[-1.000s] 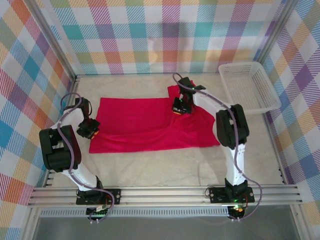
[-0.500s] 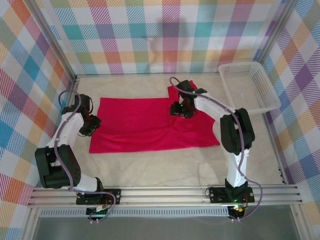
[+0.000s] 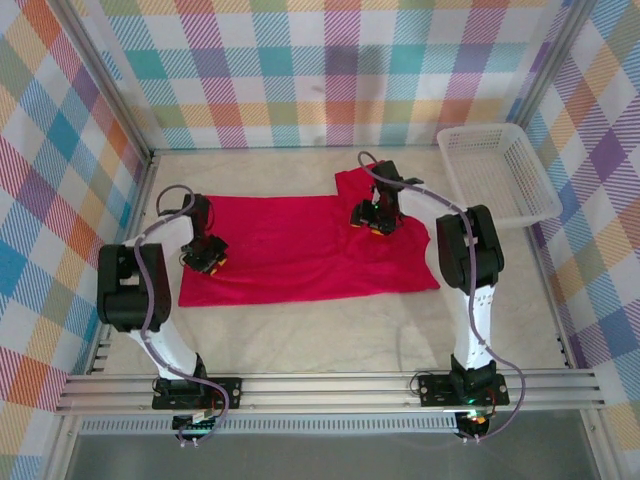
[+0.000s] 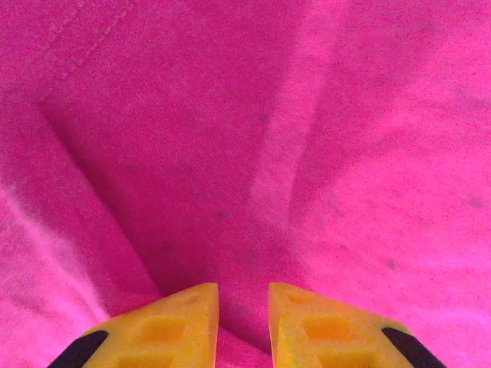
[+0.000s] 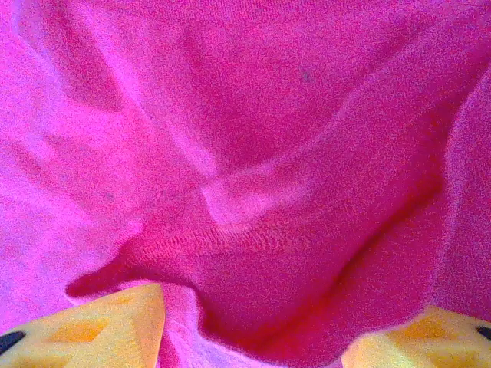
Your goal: Fold the inside-out t-shirt
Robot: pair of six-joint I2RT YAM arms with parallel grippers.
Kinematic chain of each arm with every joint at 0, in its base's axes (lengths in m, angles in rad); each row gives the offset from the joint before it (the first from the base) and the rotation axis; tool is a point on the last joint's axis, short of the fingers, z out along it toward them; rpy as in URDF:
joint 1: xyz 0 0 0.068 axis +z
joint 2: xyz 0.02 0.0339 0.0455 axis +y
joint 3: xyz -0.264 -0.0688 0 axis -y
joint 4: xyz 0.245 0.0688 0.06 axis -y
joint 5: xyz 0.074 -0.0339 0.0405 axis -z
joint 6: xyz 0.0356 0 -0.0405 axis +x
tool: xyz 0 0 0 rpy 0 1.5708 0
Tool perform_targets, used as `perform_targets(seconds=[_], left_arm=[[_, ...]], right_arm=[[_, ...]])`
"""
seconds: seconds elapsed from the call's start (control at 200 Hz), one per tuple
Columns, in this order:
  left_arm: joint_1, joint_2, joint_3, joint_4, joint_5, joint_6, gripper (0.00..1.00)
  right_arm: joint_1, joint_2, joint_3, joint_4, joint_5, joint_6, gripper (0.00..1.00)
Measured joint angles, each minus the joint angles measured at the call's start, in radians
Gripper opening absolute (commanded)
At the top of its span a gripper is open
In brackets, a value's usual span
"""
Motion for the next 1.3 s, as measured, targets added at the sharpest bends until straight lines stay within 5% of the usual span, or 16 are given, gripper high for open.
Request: perform_targets(seconds=[0.335, 0.605, 0.74, 0.91, 1.125, 1.3], left_arm=[[0.023, -0.154, -0.218, 0.124, -0.003, 0.003, 0.24], [0.024, -0.381, -0.294, -0.050, -0.022, 0.027, 0.31], [0.024, -0.344, -0.119, -0.103, -0.047, 0.045, 0.39], [0.025, -0.102, 0.198, -0.118, -0.049, 0.058, 0.45], [0.026, 0.232, 0.551, -0.187, -0.055, 0.088, 0.56], [0.043, 0.344, 0.697, -0.246, -0.064, 0.107, 0.59]], right_arm=[[0.053, -0.183, -0.317, 0.113, -0.040, 0.005, 0.61], [0.120, -0.284, -0.397, -0.005, -0.005, -0.005, 0.70], [0.115, -0.284, -0.285, -0.085, 0.083, -0.039, 0.76], [0.090, -0.236, -0.032, -0.090, 0.210, -0.090, 0.77], [0.002, 0.065, 0.348, -0.121, 0.269, -0.126, 0.74], [-0.045, 0.334, 0.634, -0.219, 0.272, -0.156, 0.73]])
